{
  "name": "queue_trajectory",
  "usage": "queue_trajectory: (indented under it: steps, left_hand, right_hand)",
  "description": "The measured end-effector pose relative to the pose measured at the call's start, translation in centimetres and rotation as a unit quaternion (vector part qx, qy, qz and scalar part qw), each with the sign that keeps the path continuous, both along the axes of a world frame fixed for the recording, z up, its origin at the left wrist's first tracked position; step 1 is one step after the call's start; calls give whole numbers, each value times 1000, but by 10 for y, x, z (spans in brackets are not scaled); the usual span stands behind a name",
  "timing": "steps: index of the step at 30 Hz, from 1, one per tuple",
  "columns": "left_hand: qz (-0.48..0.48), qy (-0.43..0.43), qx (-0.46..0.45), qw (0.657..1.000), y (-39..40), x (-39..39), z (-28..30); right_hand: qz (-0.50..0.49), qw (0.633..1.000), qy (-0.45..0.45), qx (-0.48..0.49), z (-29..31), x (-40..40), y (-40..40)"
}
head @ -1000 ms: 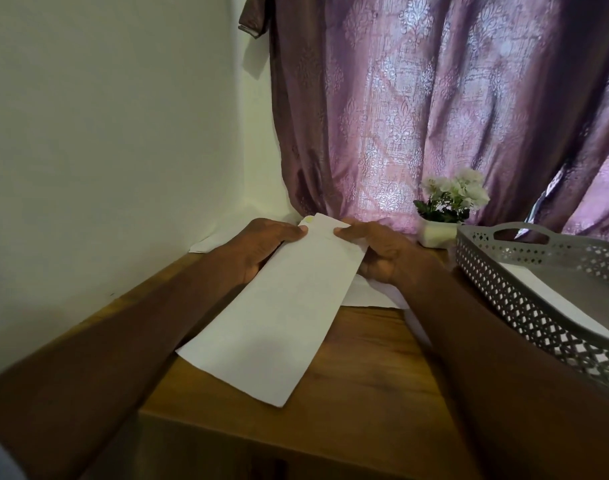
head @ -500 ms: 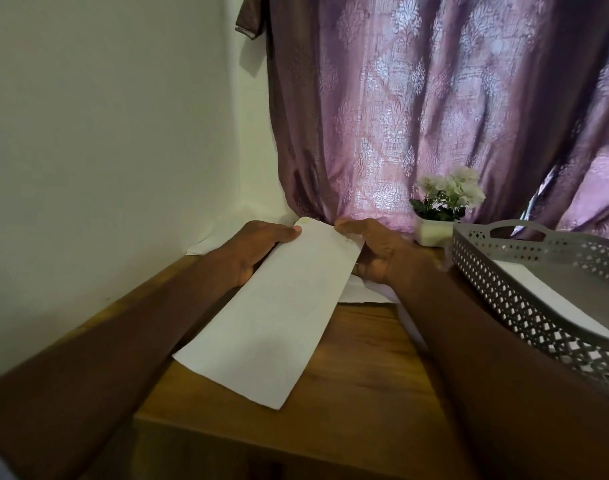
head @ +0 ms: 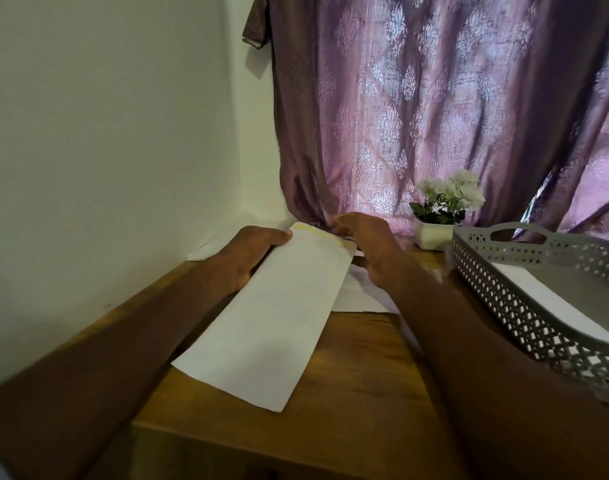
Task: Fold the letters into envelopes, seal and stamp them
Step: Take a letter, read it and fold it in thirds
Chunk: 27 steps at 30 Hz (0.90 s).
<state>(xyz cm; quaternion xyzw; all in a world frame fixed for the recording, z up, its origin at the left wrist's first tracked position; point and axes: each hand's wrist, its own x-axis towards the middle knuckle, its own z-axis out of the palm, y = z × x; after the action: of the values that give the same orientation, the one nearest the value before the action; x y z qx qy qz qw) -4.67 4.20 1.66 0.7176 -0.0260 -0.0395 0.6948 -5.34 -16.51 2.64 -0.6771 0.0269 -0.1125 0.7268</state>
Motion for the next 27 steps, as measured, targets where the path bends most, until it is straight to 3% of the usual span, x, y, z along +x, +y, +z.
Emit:
queue_trajectory:
  steps: [8,18,27]
  left_hand:
    - [7,-7,6,1000,-2,2,-1]
    - [-2,-6,13,1000,-4,-4,0]
    - [-15,-55,28,998,-6,-5,0]
  right_hand:
    - [-55,981,-77,-171,-9,7,3]
    - [-46,987,-6,-157,-6,3,7]
    - [-67,979,-10,-192,-4,1,8]
